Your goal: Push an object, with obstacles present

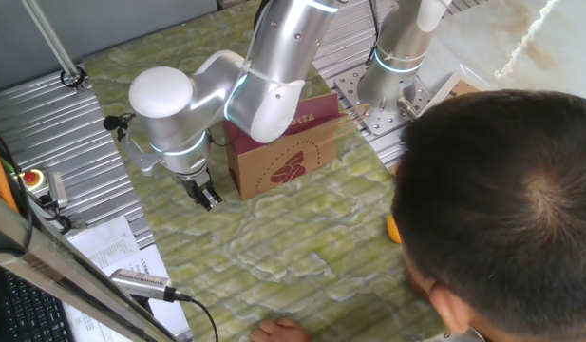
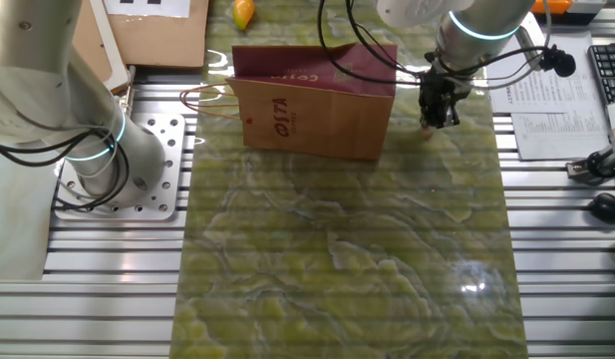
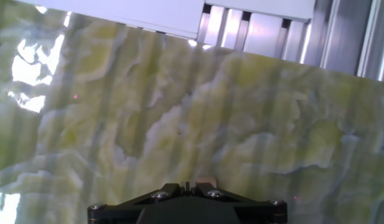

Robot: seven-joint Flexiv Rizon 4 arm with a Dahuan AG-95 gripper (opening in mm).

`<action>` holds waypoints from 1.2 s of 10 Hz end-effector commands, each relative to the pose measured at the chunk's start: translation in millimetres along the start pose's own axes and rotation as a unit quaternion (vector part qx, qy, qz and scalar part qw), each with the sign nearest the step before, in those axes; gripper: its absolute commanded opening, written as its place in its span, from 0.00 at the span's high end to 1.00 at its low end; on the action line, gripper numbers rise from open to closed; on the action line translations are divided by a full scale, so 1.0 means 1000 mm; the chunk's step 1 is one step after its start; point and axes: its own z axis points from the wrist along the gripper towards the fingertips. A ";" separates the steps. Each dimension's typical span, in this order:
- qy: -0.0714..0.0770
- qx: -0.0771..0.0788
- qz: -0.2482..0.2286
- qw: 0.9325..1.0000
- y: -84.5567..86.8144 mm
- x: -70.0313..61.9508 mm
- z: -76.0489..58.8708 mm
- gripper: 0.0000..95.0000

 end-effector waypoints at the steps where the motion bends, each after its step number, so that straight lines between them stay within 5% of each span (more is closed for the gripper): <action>1: 0.000 0.000 -0.004 1.000 -0.005 -0.001 0.004 1.00; 12: -0.015 0.005 0.005 1.000 -0.031 0.009 0.001 1.00</action>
